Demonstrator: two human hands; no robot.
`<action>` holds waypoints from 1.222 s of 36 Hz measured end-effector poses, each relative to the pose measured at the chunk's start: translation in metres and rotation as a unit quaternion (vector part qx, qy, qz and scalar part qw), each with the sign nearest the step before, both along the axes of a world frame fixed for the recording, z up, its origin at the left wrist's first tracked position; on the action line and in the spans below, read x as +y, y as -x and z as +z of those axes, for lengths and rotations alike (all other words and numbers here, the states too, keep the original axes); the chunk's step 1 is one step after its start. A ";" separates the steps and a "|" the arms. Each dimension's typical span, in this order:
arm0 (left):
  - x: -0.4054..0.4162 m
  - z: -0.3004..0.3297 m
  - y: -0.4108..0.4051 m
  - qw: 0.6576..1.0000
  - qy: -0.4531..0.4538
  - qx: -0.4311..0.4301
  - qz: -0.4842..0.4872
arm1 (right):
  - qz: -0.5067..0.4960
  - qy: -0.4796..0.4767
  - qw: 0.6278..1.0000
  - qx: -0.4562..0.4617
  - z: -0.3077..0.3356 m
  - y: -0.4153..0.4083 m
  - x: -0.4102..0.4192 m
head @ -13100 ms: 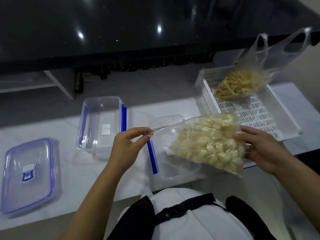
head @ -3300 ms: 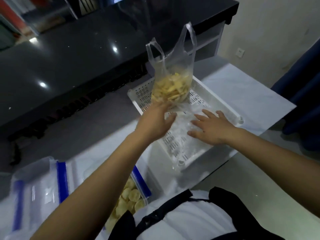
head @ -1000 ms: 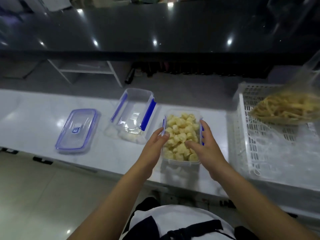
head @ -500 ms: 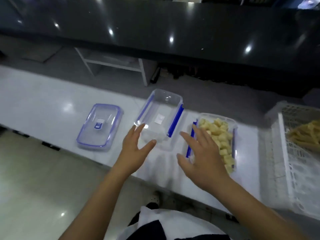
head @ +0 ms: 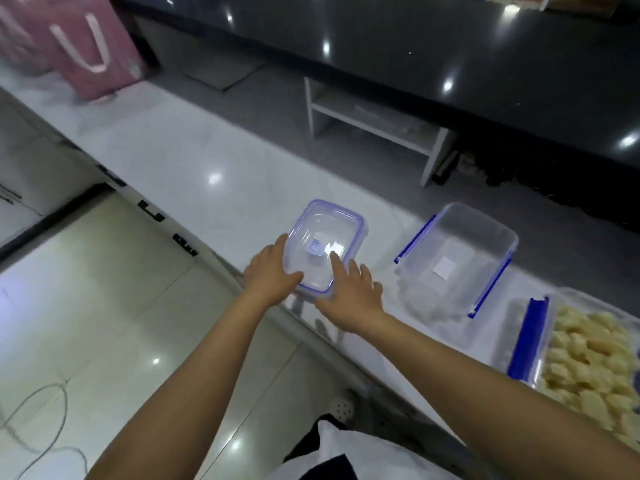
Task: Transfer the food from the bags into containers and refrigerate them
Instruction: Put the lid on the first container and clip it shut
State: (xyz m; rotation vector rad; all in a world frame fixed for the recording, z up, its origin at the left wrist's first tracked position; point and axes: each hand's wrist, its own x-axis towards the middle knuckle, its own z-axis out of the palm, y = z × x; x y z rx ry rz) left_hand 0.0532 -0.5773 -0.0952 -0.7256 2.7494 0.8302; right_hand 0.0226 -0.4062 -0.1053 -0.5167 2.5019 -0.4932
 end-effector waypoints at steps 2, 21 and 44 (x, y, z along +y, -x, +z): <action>-0.001 0.000 -0.001 1.000 -0.022 0.011 0.001 | -0.012 -0.001 1.000 0.011 -0.004 0.001 -0.012; -0.014 0.001 -0.015 0.954 -0.202 0.206 0.086 | -0.219 0.216 0.951 0.002 0.008 -0.019 -0.040; 0.193 0.069 -0.016 0.790 -0.515 0.259 -0.209 | -0.566 0.489 0.663 -0.022 0.117 -0.047 0.166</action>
